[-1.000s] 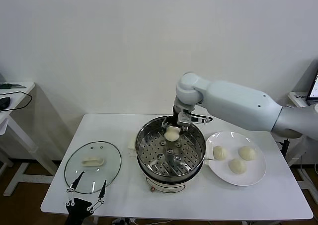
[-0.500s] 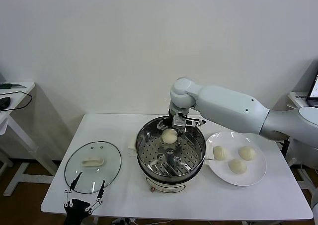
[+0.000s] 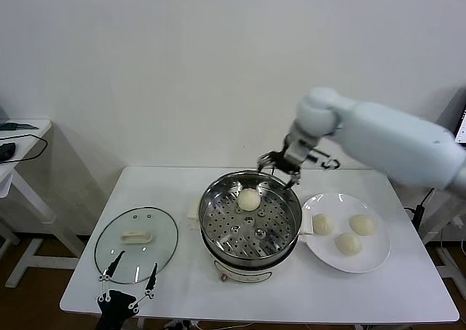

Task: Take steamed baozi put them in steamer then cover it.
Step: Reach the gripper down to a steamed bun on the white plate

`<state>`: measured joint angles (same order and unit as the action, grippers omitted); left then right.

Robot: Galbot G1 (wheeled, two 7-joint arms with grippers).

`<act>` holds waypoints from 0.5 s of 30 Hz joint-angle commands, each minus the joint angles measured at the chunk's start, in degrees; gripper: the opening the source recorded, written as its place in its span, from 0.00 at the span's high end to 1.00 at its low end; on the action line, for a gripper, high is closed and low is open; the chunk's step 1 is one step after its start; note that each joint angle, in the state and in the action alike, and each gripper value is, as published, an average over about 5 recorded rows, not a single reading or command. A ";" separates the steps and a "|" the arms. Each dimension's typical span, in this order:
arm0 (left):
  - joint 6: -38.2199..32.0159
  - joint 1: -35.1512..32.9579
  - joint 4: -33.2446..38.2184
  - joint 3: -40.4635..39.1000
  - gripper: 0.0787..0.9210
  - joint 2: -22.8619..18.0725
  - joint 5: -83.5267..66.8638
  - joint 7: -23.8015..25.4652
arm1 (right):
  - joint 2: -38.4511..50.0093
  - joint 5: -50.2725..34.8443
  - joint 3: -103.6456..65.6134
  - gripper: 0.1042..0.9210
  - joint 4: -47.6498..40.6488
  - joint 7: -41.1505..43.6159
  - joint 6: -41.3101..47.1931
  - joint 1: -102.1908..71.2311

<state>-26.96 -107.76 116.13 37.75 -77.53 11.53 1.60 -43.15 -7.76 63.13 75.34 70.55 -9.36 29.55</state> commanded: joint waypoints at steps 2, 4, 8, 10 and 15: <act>0.05 0.36 -0.15 -0.55 0.12 0.18 0.28 -0.07 | 10.17 -12.10 5.17 0.12 -4.36 0.64 13.52 0.13; 0.10 0.51 -0.16 -0.69 0.12 0.18 0.31 -0.09 | 10.43 -10.94 6.89 0.12 -4.68 -0.98 13.79 -1.94; 0.12 0.59 -0.20 -0.83 0.12 0.13 0.34 -0.14 | 9.24 -7.82 7.04 0.12 -6.62 -4.32 14.11 -7.04; 0.04 0.50 -0.28 -0.81 0.12 0.08 0.36 -0.16 | 8.18 -6.47 5.88 0.12 -8.12 -5.34 14.10 -9.43; -0.20 0.32 -0.68 -0.74 0.12 -0.06 0.44 -0.19 | 4.98 -4.44 3.08 0.12 -11.58 -6.98 14.06 -14.04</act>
<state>-27.06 -107.38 115.70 36.99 -77.52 11.87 1.44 -38.64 -11.81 66.22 67.35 65.67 1.33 20.69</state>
